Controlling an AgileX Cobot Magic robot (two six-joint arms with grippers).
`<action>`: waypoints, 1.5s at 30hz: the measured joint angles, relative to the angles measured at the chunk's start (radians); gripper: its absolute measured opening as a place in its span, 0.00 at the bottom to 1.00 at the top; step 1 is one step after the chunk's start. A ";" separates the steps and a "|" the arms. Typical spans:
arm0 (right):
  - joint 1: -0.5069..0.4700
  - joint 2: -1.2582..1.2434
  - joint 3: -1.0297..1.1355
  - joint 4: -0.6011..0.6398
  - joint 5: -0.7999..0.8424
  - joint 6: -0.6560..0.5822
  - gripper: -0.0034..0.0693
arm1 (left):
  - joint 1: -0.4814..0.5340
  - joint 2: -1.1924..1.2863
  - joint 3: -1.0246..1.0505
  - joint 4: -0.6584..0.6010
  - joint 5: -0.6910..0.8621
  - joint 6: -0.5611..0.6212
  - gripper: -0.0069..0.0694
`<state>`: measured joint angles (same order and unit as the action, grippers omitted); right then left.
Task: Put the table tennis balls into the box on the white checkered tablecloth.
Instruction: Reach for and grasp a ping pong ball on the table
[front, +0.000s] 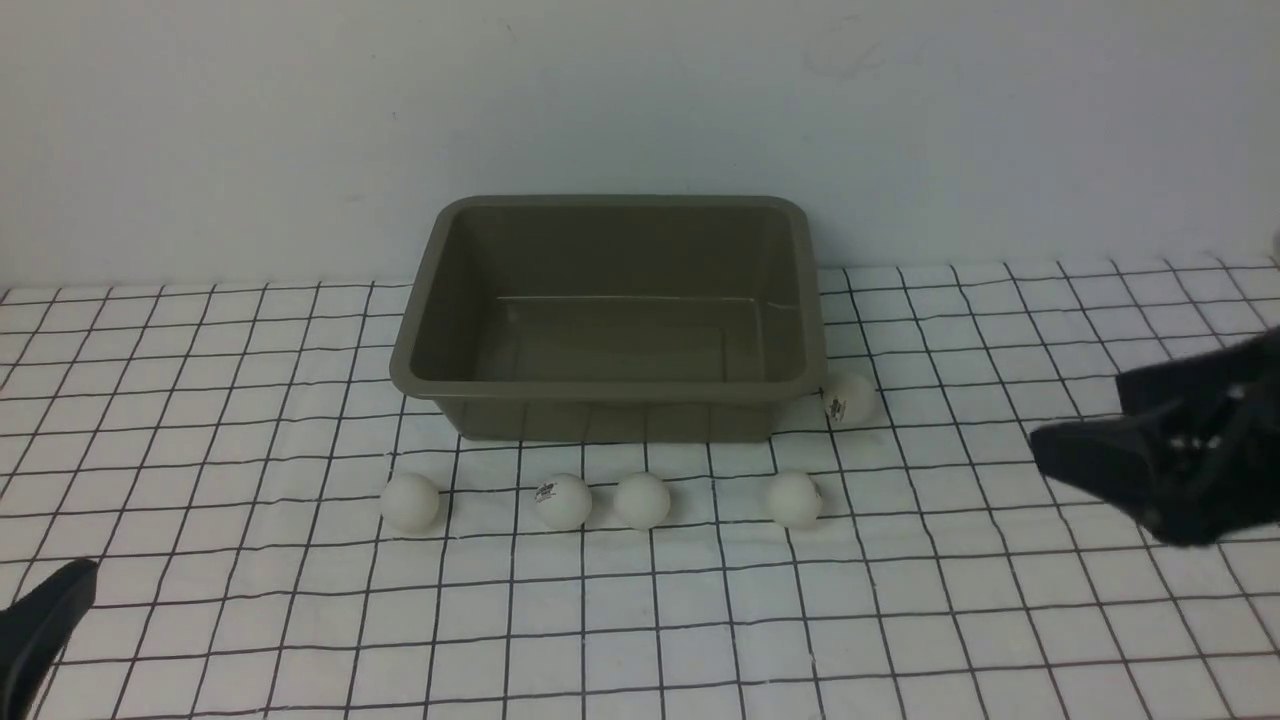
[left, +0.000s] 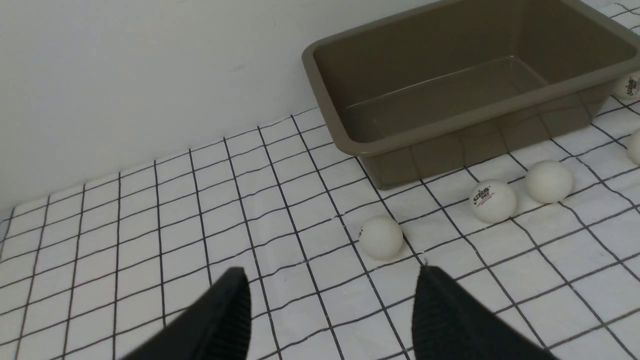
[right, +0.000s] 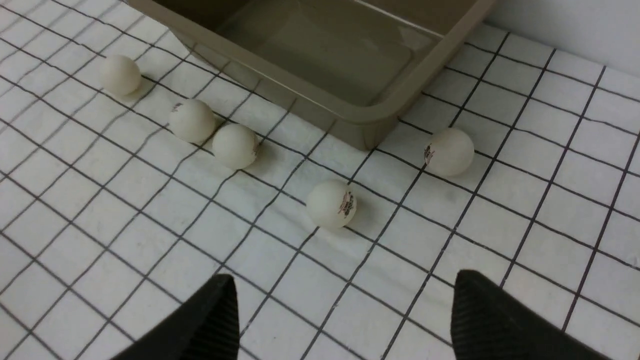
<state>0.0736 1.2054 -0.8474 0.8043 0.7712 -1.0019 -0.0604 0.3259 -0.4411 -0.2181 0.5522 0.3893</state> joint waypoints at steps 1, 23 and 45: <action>0.000 0.026 -0.014 -0.001 0.000 -0.007 0.75 | 0.000 0.004 0.000 -0.005 0.000 0.000 0.61; 0.004 0.733 -0.635 -0.079 0.170 -0.252 0.75 | 0.000 0.024 0.000 -0.035 0.088 0.000 0.61; 0.064 0.943 -0.691 -0.082 0.053 -0.304 0.75 | 0.000 0.025 0.000 -0.021 0.109 0.008 0.61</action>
<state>0.1376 2.1481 -1.5383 0.7222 0.8243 -1.3062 -0.0604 0.3505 -0.4411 -0.2389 0.6611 0.3978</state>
